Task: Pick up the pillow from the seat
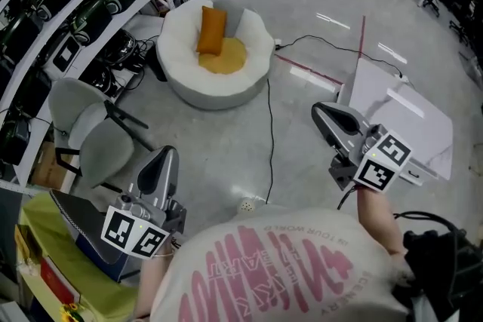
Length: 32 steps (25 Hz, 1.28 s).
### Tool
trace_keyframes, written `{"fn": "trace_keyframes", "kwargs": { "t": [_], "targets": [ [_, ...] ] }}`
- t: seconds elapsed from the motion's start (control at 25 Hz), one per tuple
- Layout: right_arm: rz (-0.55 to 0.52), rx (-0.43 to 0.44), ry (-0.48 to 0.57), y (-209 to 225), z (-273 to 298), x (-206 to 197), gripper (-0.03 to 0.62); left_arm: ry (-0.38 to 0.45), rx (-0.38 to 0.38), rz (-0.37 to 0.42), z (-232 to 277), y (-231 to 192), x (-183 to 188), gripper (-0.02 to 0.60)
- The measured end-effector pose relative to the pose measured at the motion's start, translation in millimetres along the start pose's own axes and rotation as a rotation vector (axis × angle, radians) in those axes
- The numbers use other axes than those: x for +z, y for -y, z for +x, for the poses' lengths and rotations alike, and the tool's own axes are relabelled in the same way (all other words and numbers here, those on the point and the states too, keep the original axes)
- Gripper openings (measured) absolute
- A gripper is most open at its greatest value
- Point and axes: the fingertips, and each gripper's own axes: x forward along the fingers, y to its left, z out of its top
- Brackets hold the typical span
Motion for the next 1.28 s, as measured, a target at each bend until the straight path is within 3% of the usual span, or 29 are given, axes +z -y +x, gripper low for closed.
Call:
{"fn": "trace_keyframes", "kwargs": {
  "t": [0.24,0.44,0.68,0.88,1.28],
  "targets": [
    [-0.003,-0.005,0.003,1.8,56.5,1.2,0.006,-0.011,-0.01,-0.01,13.5,-58.2,2.0,0.011],
    [-0.096,-0.033,-0.058,6.4,76.2,-1.5,0.008,-0.006,-0.009,-0.01,23.8,-84.4,2.6,0.011],
    [-0.07,-0.055,-0.069,17.3,94.5,-4.8,0.008,-0.01,-0.014,0.001,28.5,-100.8,4.6,0.011],
    [-0.085,-0.065,-0.091,24.0,112.8,-11.5,0.006,-0.046,0.001,0.095,34.4,-113.6,4.4,0.012],
    [-0.046,-0.096,-0.091,37.2,126.1,-15.0,0.008,-0.047,-0.019,0.048,52.7,-133.5,-0.3,0.012]
  ]
}}
